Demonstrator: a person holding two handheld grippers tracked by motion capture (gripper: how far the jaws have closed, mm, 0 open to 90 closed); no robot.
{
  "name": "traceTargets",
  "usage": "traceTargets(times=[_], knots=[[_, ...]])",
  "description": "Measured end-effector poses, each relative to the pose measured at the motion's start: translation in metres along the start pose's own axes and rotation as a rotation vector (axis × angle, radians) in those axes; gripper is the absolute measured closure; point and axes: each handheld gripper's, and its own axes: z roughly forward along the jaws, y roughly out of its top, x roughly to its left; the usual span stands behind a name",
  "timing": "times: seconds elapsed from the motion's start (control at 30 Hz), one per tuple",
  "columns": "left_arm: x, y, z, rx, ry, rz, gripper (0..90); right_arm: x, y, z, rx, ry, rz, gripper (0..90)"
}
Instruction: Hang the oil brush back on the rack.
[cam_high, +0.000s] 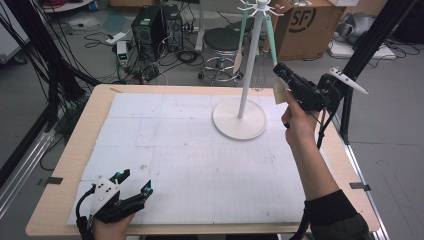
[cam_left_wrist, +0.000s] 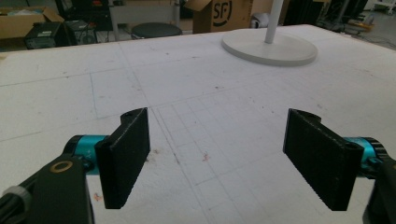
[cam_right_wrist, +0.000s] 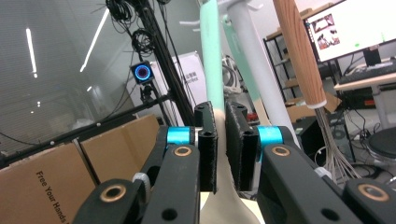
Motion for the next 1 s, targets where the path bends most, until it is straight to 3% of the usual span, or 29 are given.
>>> traceTargets(times=[0.43, 0.47, 0.53, 0.6, 0.8, 1.0], knots=[[0.000, 0.000, 0.000, -0.001, -0.003, -0.001, 23.6, -0.006, -0.004, 0.007, 0.014, -0.033, 0.016, 81.4], [0.000, 0.000, 0.000, -0.002, -0.001, -0.001, 23.6, -0.006, -0.004, 0.007, 0.012, -0.034, 0.016, 79.3], [0.000, 0.000, -0.001, -0.003, -0.003, 0.000, 23.6, -0.007, -0.004, 0.007, 0.011, -0.051, 0.019, 66.3], [0.000, 0.001, -0.001, -0.004, -0.004, 0.002, 23.6, -0.009, -0.005, 0.007, 0.020, -0.064, 0.043, 61.1], [-0.002, 0.001, -0.001, -0.006, -0.010, 0.006, 23.6, -0.009, -0.014, -0.005, 0.051, -0.131, 0.033, 41.6], [-0.004, 0.002, -0.001, -0.007, -0.016, 0.015, 23.6, -0.007, -0.037, -0.025, 0.104, -0.185, -0.023, 25.8]])
